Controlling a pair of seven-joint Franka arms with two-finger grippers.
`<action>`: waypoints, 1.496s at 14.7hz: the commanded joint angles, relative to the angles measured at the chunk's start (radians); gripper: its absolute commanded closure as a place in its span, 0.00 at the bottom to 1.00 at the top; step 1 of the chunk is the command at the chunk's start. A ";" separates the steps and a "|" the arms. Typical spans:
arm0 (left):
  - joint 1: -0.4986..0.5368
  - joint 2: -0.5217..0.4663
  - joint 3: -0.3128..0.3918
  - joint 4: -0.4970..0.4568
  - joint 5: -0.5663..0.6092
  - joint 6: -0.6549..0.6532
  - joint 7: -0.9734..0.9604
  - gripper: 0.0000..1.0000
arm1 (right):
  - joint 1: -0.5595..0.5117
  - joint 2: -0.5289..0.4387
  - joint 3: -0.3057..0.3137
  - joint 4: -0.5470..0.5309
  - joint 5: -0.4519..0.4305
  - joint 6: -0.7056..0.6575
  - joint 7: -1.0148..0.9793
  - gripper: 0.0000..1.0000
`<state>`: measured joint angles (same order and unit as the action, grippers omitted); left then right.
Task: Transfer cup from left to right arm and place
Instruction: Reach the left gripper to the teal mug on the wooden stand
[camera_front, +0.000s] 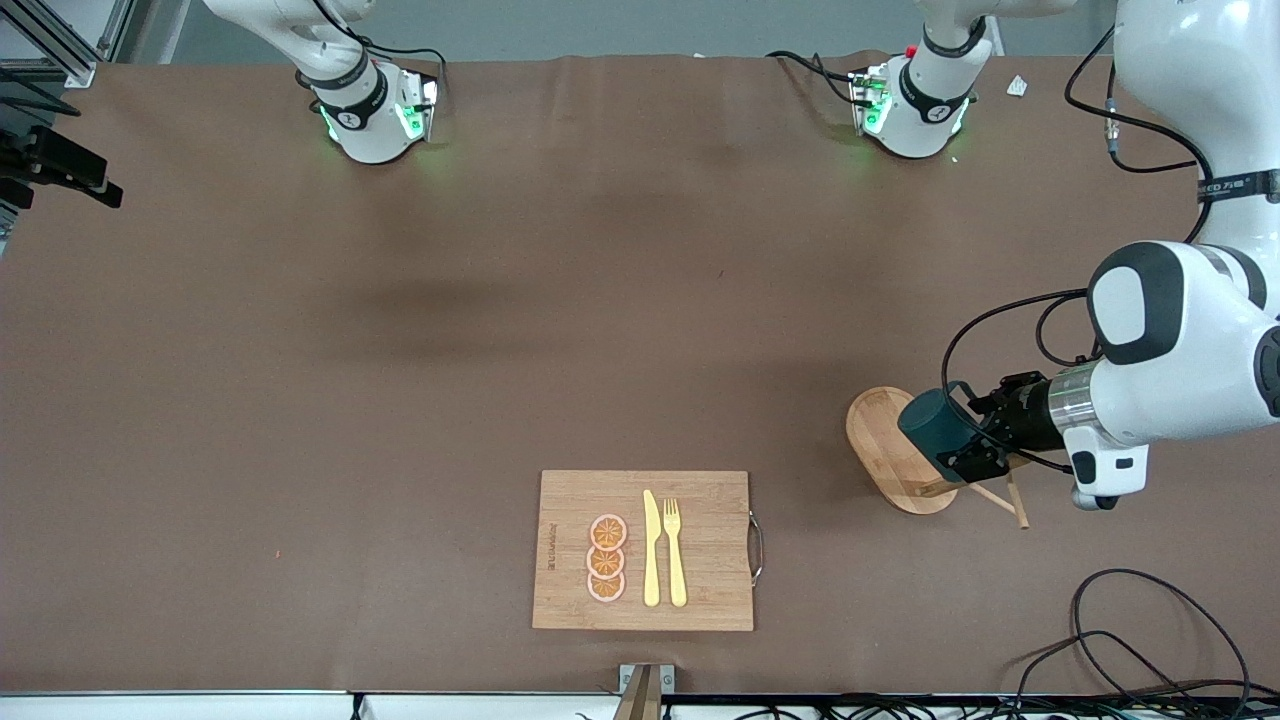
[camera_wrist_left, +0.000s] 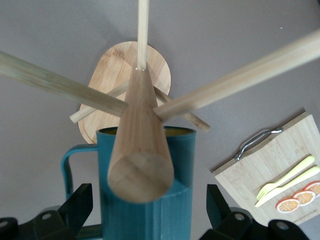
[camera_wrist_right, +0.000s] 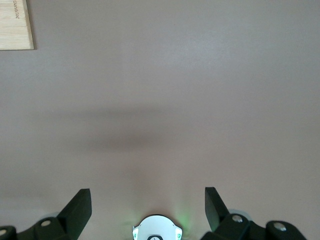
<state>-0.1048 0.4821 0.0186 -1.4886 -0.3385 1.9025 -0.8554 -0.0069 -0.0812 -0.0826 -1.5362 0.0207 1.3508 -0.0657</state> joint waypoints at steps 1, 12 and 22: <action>-0.004 0.023 0.004 0.022 -0.017 0.013 -0.020 0.00 | -0.013 -0.002 0.007 0.002 0.001 0.001 0.009 0.00; -0.009 0.010 0.000 0.024 -0.017 0.013 -0.030 0.45 | -0.005 -0.003 0.011 0.002 -0.044 0.041 -0.002 0.00; -0.013 -0.049 -0.003 0.021 -0.036 -0.042 -0.103 0.45 | -0.007 -0.003 0.011 -0.010 -0.033 0.031 0.001 0.00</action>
<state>-0.1118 0.4629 0.0148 -1.4617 -0.3570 1.8910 -0.9282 -0.0068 -0.0796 -0.0806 -1.5386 -0.0055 1.3845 -0.0663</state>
